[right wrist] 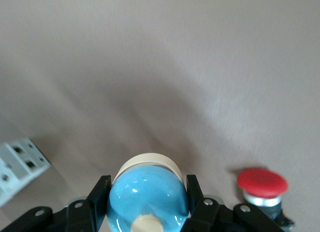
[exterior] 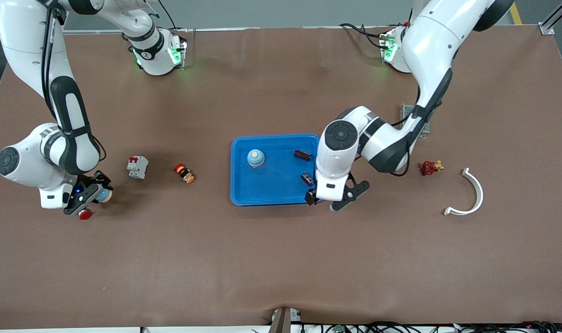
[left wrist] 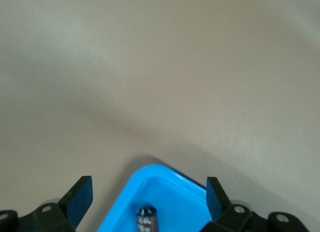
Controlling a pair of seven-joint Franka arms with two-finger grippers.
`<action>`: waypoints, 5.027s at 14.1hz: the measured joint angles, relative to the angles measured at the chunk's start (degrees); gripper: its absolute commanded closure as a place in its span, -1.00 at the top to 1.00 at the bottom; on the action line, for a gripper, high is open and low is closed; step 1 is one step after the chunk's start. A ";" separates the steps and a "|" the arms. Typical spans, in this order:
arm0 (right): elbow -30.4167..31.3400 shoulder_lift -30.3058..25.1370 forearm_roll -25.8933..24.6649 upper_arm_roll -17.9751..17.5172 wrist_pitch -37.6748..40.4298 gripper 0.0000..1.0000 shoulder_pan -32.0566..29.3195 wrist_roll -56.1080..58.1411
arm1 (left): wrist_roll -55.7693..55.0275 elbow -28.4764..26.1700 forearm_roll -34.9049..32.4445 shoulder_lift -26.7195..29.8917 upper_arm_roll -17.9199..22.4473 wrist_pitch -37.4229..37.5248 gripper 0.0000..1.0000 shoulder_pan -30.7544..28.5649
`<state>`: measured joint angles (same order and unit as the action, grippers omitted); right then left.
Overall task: Place electrolytic capacitor and blue bell in tray
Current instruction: 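Release the capacitor into the tray while the right gripper grasps the bell, then carry the bell toward the tray with the right gripper while the left gripper withdraws, then lower the blue bell into the tray and open the right gripper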
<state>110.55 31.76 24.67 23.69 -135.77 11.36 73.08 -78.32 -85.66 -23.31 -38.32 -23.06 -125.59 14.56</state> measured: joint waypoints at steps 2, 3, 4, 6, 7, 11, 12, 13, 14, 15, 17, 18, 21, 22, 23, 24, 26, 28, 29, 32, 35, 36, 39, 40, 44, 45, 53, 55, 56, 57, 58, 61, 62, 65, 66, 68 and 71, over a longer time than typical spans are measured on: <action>-2.57 -0.59 0.00 0.02 4.18 -0.13 0.83 -3.15 | 3.89 0.18 0.00 1.34 0.08 0.52 1.00 -1.91; -3.92 -1.00 0.00 0.02 6.84 -0.13 1.32 -5.45 | 5.84 0.19 -0.01 1.87 0.09 0.77 1.00 -2.87; -5.18 -1.45 0.00 0.05 9.46 -0.13 1.83 -8.00 | 7.87 0.21 -0.01 2.32 0.10 1.32 1.00 -3.78; -7.57 -2.16 -0.01 0.05 14.00 -0.13 3.23 -13.83 | 12.02 0.27 -0.01 3.24 0.12 2.60 1.00 -5.34; -8.42 -2.55 -0.02 0.03 15.63 -0.13 4.21 -17.36 | 14.20 0.32 -0.02 3.84 0.13 3.34 1.00 -6.19; -9.43 -4.87 -0.02 -0.03 19.06 -0.13 10.04 -34.33 | 23.62 0.50 -0.02 6.88 0.13 6.58 1.00 -10.11; -9.47 -5.63 -0.02 -0.05 19.56 -0.13 11.77 -38.55 | 25.71 0.53 -0.02 7.58 0.13 7.21 1.00 -11.03; -9.47 -6.34 -0.02 -0.06 20.06 -0.13 13.50 -42.87 | 27.59 0.55 -0.01 8.34 0.11 7.93 1.00 -11.95; -9.48 -6.96 -0.02 -0.08 20.45 -0.13 15.21 -47.25 | 29.40 0.57 -0.01 9.10 0.08 8.72 1.00 -12.92; -9.47 -7.46 -0.03 -0.11 20.68 -0.13 16.94 -51.60 | 31.06 0.59 -0.01 9.85 0.05 9.43 1.00 -13.80; -9.49 -8.02 -0.04 -0.13 20.73 -0.13 20.92 -60.57 | 34.25 0.68 -0.01 11.40 -0.02 11.04 1.00 -15.38; -9.51 -8.17 -0.08 -0.13 20.71 -0.13 23.02 -65.07 | 35.78 0.80 0.28 12.17 -0.06 11.91 1.00 -16.01; -10.59 -8.35 -0.46 -0.21 20.34 -0.13 29.65 -78.64 | 41.34 2.64 3.69 14.34 -0.12 17.20 1.00 -18.10; -11.27 -8.37 -0.62 -0.24 20.25 -0.13 31.84 -83.08 | 43.60 3.29 4.28 14.92 -0.13 19.13 1.00 -18.94; -11.92 -8.39 -0.88 -0.27 20.18 -0.13 33.94 -87.24 | 45.27 3.65 4.62 15.44 -0.13 20.37 1.00 -19.60; -12.38 -8.38 -1.14 -0.29 19.87 -0.13 35.96 -91.11 | 46.34 3.83 4.74 15.88 -0.13 21.03 1.00 -20.03; -12.75 -8.34 -1.79 -0.37 17.88 -0.13 39.79 -98.24 | 47.65 4.06 4.75 16.67 -0.13 21.46 1.00 -20.24; -12.74 -7.58 -2.89 -0.47 14.76 -0.13 42.94 -104.10 | 48.59 4.11 4.75 17.52 -0.14 21.69 1.00 -20.33; -12.71 -6.71 -3.24 -0.51 13.26 -0.13 44.14 -105.96 | 49.64 4.15 4.75 17.98 -0.14 22.09 1.00 -20.66; -12.67 -3.17 -3.71 -0.54 9.02 -0.13 45.80 -107.74 | 54.21 4.30 6.53 19.83 -0.07 24.34 1.00 -22.42; -12.68 -0.28 -5.75 -0.53 5.70 -0.13 45.96 -108.65 | 59.15 4.34 11.49 22.88 1.73 26.55 1.00 -23.07; -12.70 0.26 -6.35 -0.55 5.33 -0.13 46.06 -109.00 | 61.17 4.34 12.34 24.10 2.51 28.25 1.00 -23.07; -12.86 1.27 -8.46 -0.56 4.87 -0.13 46.94 -110.95 | 66.63 4.33 13.56 27.61 5.80 33.21 1.00 -21.64; -12.95 1.69 -8.70 -0.57 4.32 -0.13 47.15 -111.16 | 67.20 4.32 14.34 28.60 7.26 34.62 1.00 -20.66; -13.10 4.58 -8.92 -0.56 0.22 -0.13 47.25 -111.29 | 70.82 2.93 18.41 32.14 12.20 37.10 1.00 -18.54; -13.12 5.31 -8.93 -0.55 -0.78 -0.13 47.25 -111.29 | 71.69 1.78 18.62 33.29 13.01 37.21 1.00 -18.02; -13.24 9.72 -9.88 -0.25 -4.25 -0.11 47.13 -110.98 | 72.35 -6.18 20.92 41.88 19.81 38.35 1.00 -11.34; -13.27 10.33 -10.13 -0.26 -4.27 -0.12 47.14 -110.41 | 72.62 -6.48 20.97 42.67 20.38 38.36 1.00 -10.94; -13.27 10.57 -10.14 -0.26 -4.31 -0.12 47.14 -110.21 | 72.62 -6.51 20.97 42.89 20.38 38.37 1.00 -10.86; -13.28 10.72 -10.15 -0.26 -4.36 -0.11 47.14 -110.08 | 72.62 -6.51 20.98 43.04 20.38 38.39 1.00 -10.77; -13.28 10.80 -10.15 -0.26 -4.44 -0.11 47.14 -109.98 | 72.62 -6.51 20.98 43.16 20.38 38.41 1.00 -10.69; -13.28 11.19 -10.15 -0.36 -5.22 -0.11 47.18 -109.84 | 72.62 -6.51 20.99 43.27 20.37 38.45 1.00 -10.60; -13.28 11.34 -10.15 -0.39 -5.31 -0.10 47.21 -109.83 | 72.62 -6.51 21.05 43.27 20.36 38.45 1.00 -10.59; -13.40 11.66 -10.15 -0.46 -5.47 -0.03 47.27 -109.81 | 72.62 -6.23 21.43 43.28 20.35 38.45 1.00 -10.43; -13.42 11.70 -10.15 -0.54 -5.53 0.20 47.28 -109.80 | 72.62 -6.23 21.48 43.27 20.35 38.45 1.00 -10.38; -13.44 11.71 -10.15 -0.78 -5.66 1.00 47.28 -109.80 | 72.62 -6.24 21.49 43.17 20.35 38.45 1.00 -10.32; -13.47 11.71 -10.15 -0.94 -5.77 1.00 47.28 -109.80 | 72.62 -6.24 21.51 42.93 20.14 38.45 1.00 -10.19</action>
<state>97.08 43.47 14.53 22.76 -141.54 58.64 -36.72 -5.70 -91.90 -1.81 4.61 -2.92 -87.14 4.37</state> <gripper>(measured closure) 0.106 0.000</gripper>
